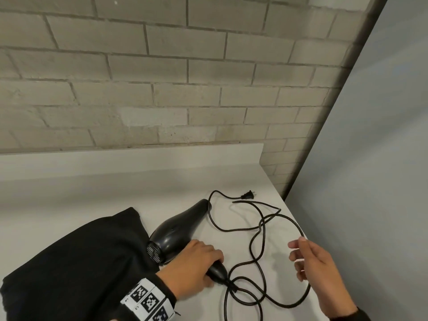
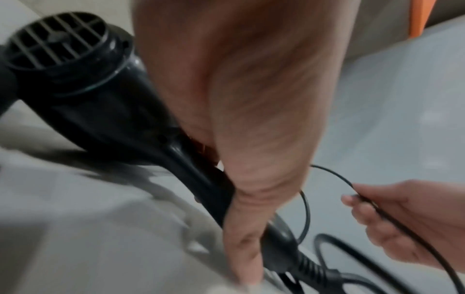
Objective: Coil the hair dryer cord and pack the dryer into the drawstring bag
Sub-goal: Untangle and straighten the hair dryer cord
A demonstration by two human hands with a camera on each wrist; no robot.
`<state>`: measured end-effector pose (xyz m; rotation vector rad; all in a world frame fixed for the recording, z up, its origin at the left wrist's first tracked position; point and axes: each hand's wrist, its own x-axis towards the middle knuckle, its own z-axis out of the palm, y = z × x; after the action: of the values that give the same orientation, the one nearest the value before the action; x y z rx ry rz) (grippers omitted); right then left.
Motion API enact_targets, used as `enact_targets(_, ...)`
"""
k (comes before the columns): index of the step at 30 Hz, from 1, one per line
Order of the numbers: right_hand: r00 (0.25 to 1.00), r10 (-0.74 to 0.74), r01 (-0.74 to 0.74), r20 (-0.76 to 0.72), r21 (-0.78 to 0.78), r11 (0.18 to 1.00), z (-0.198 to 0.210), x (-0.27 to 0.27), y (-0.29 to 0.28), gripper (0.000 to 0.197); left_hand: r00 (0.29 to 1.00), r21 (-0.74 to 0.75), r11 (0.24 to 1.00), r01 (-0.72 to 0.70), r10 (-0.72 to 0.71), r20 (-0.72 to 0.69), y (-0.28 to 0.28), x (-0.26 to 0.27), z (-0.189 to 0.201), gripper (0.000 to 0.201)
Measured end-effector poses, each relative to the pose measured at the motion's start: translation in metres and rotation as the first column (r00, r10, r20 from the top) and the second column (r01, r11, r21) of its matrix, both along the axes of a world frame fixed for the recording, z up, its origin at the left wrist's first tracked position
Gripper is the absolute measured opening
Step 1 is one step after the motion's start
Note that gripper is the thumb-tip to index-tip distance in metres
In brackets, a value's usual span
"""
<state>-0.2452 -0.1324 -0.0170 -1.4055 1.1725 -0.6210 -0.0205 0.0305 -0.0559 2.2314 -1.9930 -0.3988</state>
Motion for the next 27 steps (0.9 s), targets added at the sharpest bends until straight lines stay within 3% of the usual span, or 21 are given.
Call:
enact_targets(3, 0.989, -0.107, 0.095, -0.106, -0.112, 0.989, -0.019, -0.015, -0.011, 0.024, 0.994, -0.061, 0.998, -0.010, 0.004, -0.105, 0.001, 0.007, 0.010, 0.041)
enact_targets(5, 0.953, -0.203, 0.130, -0.226, -0.301, 0.945, -0.025, -0.022, -0.010, 0.018, 0.970, -0.092, 0.994, -0.066, 0.042, -0.241, 0.007, 0.014, 0.024, 0.046)
enact_targets(6, 0.932, -0.266, 0.143, -0.246, -0.424, 0.894, -0.023, -0.023, -0.006, 0.025, 0.946, -0.094, 0.991, -0.094, 0.060, -0.317, 0.010, 0.017, 0.033, 0.046)
enact_targets(8, 0.942, -0.319, 0.199, -0.102, -0.597, 0.777, -0.005, -0.017, 0.011, 0.035, 0.888, -0.106, 0.985, -0.136, 0.074, -0.454, 0.019, 0.022, 0.049, 0.043)
enact_targets(10, 0.981, -0.182, 0.183, 0.066, -0.624, 0.760, 0.022, -0.004, 0.034, 0.031, 0.861, -0.135, 0.976, -0.170, 0.080, -0.502, 0.030, 0.024, 0.061, 0.041)
enact_targets(12, 0.989, 0.028, 0.071, 0.143, -0.641, 0.764, 0.039, 0.008, 0.055, 0.021, 0.864, -0.176, 0.966, -0.192, 0.082, -0.496, 0.040, 0.022, 0.070, 0.043)
enact_targets(16, 0.917, 0.398, -0.330, 0.010, -0.541, 0.773, 0.047, 0.030, 0.084, 0.100, 0.842, -0.260, 0.930, -0.259, 0.086, -0.533, 0.055, 0.017, 0.087, 0.045)
enact_targets(17, 0.891, 0.453, -0.397, -0.018, -0.511, 0.762, 0.049, 0.036, 0.089, 0.110, 0.833, -0.274, 0.921, -0.276, 0.087, -0.547, 0.058, 0.015, 0.091, 0.046)
enact_targets(19, 0.845, 0.527, -0.493, -0.090, -0.515, 0.702, 0.053, 0.046, 0.094, 0.106, 0.815, -0.292, 0.907, -0.305, 0.090, -0.573, 0.065, 0.012, 0.095, 0.045)
enact_targets(21, 0.825, 0.559, -0.509, -0.084, -0.541, 0.669, 0.056, 0.051, 0.089, 0.084, 0.797, -0.292, 0.892, -0.344, 0.113, -0.593, 0.072, 0.010, 0.098, 0.043)
enact_targets(23, 0.839, 0.543, -0.458, 0.015, -0.519, 0.722, 0.059, 0.053, 0.081, 0.073, 0.786, -0.296, 0.868, -0.399, 0.157, -0.598, 0.080, 0.008, 0.098, 0.041)
enact_targets(27, 0.853, 0.447, -0.297, 0.268, -0.456, 0.839, 0.057, 0.054, 0.062, 0.089, 0.732, -0.244, 0.821, -0.517, 0.275, -0.624, 0.096, 0.010, 0.097, 0.037)
